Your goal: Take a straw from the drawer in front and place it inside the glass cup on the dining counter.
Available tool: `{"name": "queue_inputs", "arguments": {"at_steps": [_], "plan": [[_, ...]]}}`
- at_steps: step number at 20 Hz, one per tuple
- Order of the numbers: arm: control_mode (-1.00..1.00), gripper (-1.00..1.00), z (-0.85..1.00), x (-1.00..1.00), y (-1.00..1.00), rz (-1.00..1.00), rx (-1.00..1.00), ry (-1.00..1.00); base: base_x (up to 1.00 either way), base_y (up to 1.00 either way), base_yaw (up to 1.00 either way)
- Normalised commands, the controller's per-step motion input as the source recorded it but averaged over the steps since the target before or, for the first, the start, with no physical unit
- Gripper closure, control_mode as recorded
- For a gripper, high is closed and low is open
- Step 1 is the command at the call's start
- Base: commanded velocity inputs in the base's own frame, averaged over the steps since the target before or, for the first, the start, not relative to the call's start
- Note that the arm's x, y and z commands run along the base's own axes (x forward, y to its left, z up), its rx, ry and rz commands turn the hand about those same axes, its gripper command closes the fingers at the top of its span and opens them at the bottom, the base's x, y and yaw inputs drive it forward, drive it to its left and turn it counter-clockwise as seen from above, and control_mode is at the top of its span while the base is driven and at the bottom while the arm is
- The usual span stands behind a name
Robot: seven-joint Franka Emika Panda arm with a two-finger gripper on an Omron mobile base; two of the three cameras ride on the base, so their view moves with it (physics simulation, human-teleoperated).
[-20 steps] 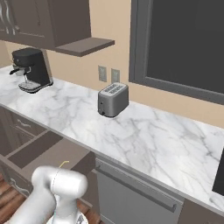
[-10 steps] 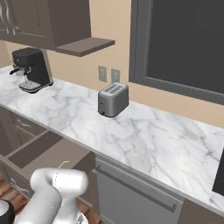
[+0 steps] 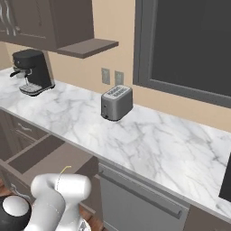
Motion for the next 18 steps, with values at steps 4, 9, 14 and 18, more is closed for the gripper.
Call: {"name": "queue_inputs", "arguments": {"at_steps": [4, 9, 14, 18], "plan": [[-1.00, -1.00, 0.24, 0.66, -0.52, -0.14, 0.01, 0.12, 0.00, 0.00, 0.00], [-1.00, -1.00, 0.02, 0.42, -0.42, -0.24, 0.00, 0.10, 0.00, 0.00, 0.00], [-1.00, -1.00, -0.10, 0.29, -0.44, -0.28, 0.01, 0.10, 0.00, 0.00, 0.00], [-1.00, -1.00, -0.25, 0.28, -0.41, -0.30, 0.00, 0.05, 0.00, 0.00, 0.00]]}}
